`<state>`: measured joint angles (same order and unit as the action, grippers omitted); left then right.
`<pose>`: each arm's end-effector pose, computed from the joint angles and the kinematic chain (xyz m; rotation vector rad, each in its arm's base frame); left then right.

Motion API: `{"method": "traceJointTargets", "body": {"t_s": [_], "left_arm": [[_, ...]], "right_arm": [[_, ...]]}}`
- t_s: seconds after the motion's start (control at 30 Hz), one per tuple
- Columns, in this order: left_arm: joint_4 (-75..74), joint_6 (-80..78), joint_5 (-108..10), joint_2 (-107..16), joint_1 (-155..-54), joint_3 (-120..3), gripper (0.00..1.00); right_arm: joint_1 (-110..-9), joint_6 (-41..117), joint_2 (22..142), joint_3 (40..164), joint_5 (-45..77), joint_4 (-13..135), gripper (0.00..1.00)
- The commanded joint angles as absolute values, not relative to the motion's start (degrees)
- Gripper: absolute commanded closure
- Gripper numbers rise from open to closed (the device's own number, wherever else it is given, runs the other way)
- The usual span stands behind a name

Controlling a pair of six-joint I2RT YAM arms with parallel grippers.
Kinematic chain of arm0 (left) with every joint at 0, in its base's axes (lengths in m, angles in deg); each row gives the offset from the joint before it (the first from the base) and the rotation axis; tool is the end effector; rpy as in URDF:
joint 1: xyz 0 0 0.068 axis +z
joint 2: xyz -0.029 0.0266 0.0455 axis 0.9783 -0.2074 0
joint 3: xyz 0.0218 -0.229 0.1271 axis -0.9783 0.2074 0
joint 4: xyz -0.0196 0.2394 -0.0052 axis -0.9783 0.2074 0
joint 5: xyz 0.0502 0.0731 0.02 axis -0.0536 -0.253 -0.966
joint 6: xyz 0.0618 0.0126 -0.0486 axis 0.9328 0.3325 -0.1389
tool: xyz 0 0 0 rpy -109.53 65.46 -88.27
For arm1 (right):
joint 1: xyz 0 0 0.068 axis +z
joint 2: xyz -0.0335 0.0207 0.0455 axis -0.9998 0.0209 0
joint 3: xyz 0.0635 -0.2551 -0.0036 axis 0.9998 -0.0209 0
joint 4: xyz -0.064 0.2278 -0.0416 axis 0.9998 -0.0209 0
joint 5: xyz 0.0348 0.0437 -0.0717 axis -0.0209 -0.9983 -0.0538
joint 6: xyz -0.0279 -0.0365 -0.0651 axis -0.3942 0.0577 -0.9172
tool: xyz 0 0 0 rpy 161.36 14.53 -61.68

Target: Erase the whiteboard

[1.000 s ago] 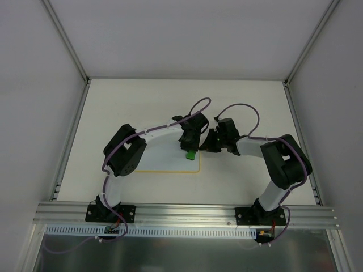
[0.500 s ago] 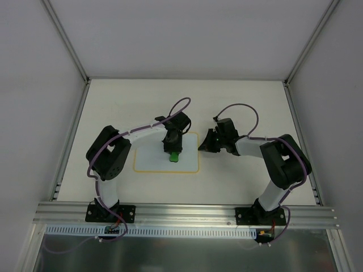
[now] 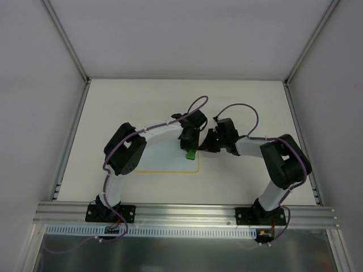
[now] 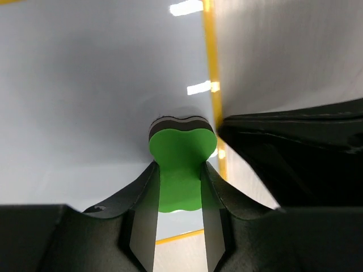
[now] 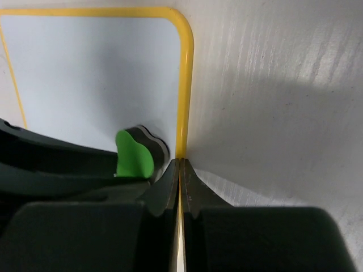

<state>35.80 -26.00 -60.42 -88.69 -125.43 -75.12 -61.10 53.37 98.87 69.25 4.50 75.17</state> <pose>0.2910 -0.3114 0.1484 0.2443 2.7415 -0.3673 0.2873 0.1758 0.1248 -0.2942 2.3680 0.8097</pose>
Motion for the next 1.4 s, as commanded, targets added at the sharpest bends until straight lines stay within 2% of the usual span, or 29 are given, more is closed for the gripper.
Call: {"method": "traceJointTargets", "body": {"t_s": [0.0, 0.17, 0.37, 0.43, 0.57, 0.6, 0.63, 0.67, 0.83, 1.07, 1.1, 1.2, 1.23, 1.3, 1.37], "left_arm": [[37.89, -25.31, -63.14, -86.57, -119.02, -69.22, 1.0], [38.15, -22.85, -65.34, -79.45, -110.83, -62.81, 1.0], [38.33, -19.95, -65.78, -73.56, -102.05, -60.77, 1.0], [38.41, -18.63, -65.7, -71.36, -99.75, -61.12, 1.0], [38.41, -16.35, -66.31, -69.33, -93.07, -62.61, 1.0], [38.41, -16.08, -65.96, -69.42, -90.19, -62.88, 1.0], [38.5, -15.81, -65.61, -69.68, -88.68, -63.23, 1.0], [38.41, -15.46, -65.35, -69.94, -87.1, -63.75, 1.0], [38.41, -14.14, -64.12, -75.46, -79.28, -66.92, 1.0], [38.41, -12.73, -62.45, -83.56, -75.75, -73.24, 1.0], [38.41, -12.74, -62.53, -84.09, -75.66, -73.6, 0.97], [38.5, -12.65, -62.62, -85.94, -75.48, -74.74, 0.86], [38.5, -12.65, -62.53, -86.2, -75.48, -74.92, 0.77], [38.41, -12.91, -62.53, -86.29, -75.48, -74.75, 0.67], [38.59, -13.26, -62.27, -85.16, -75.48, -74.22, 0.52]], "right_arm": [[-60.76, 51.32, 101.27, 67.01, 10.63, 67.82, 0.99], [-60.76, 51.14, 101.26, 67.01, 10.98, 67.82, 0.98], [-60.76, 50.27, 100.13, 67.53, 10.98, 67.03, 0.95], [-60.68, 49.48, 99.16, 67.71, 10.89, 66.33, 0.89], [-60.67, 47.29, 92.85, 67.8, 12.29, 63.88, 0.61], [-60.76, 46.58, 91.44, 68.06, 12.91, 62.04, 0.44], [-60.76, 45.96, 89.77, 68.33, 14.48, 61.33, 0.36], [-60.76, 44.39, 88.19, 68.59, 15.54, 59.23, 0.22], [-60.76, 40.07, 77.12, 71.05, 22.3, 50.78, 0.01], [-61.47, 38.4, 65.24, 70.88, 25.48, 46.3, 0.01], [-61.47, 38.31, 64.01, 70.88, 26.01, 44.99, 0.01], [-61.64, 37.08, 59.18, 70.7, 28.2, 42.52, 0.01], [-61.64, 36.91, 58.12, 70.79, 29.51, 41.9, 0.01], [-61.99, 36.21, 54.71, 71.05, 30.66, 40.15, 0.01], [-62.17, 36.03, 52.58, 71.23, 31.98, 39.35, 0.01]]}}
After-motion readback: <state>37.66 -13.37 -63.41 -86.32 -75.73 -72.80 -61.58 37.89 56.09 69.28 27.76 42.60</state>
